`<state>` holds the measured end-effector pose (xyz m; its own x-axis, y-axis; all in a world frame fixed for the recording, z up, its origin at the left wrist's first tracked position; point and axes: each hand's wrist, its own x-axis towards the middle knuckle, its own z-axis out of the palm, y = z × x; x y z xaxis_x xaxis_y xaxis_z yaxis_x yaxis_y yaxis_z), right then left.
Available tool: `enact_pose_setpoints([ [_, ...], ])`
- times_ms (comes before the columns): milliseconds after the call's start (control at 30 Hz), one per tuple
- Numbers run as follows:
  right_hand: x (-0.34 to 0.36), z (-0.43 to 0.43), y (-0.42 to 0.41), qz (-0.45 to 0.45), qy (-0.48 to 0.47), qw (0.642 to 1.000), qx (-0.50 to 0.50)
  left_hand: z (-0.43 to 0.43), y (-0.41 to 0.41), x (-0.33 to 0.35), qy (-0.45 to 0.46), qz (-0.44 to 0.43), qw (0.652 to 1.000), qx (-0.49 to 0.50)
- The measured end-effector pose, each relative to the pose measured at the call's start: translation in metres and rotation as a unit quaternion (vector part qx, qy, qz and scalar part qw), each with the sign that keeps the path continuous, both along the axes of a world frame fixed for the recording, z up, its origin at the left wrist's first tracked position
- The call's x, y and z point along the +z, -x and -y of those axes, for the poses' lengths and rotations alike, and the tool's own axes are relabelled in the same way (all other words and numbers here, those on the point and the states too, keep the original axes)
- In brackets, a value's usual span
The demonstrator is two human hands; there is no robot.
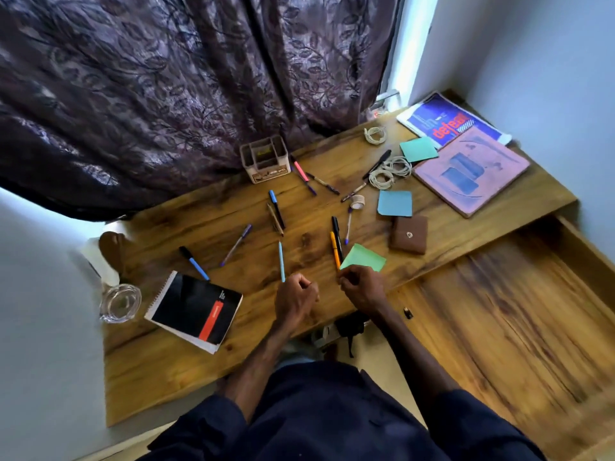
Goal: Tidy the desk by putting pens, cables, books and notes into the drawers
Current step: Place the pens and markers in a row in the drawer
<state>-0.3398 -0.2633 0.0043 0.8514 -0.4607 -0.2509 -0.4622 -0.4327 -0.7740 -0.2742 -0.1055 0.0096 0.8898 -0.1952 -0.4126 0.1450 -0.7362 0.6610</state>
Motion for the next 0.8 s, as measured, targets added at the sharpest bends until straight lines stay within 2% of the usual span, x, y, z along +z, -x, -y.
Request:
enact_pose_setpoints([
  [267,-0.006,0.007,-0.042,-0.019,0.024,1.000,-0.004,-0.026,-0.064,-0.019,-0.043,0.044,0.998,0.033],
  [433,-0.005,0.023,-0.055,-0.049,0.057,0.996,-0.050,-0.030,-0.083,-0.022,-0.054,0.058,0.994,0.069],
  [667,-0.017,0.025,-0.094,-0.144,0.144,0.979,0.011,-0.032,-0.096,-0.035,-0.076,0.015,0.994,0.078],
  [800,-0.018,0.015,-0.115,-0.181,0.156,0.971,0.023,-0.032,-0.106,-0.042,-0.076,-0.006,0.993,0.088],
])
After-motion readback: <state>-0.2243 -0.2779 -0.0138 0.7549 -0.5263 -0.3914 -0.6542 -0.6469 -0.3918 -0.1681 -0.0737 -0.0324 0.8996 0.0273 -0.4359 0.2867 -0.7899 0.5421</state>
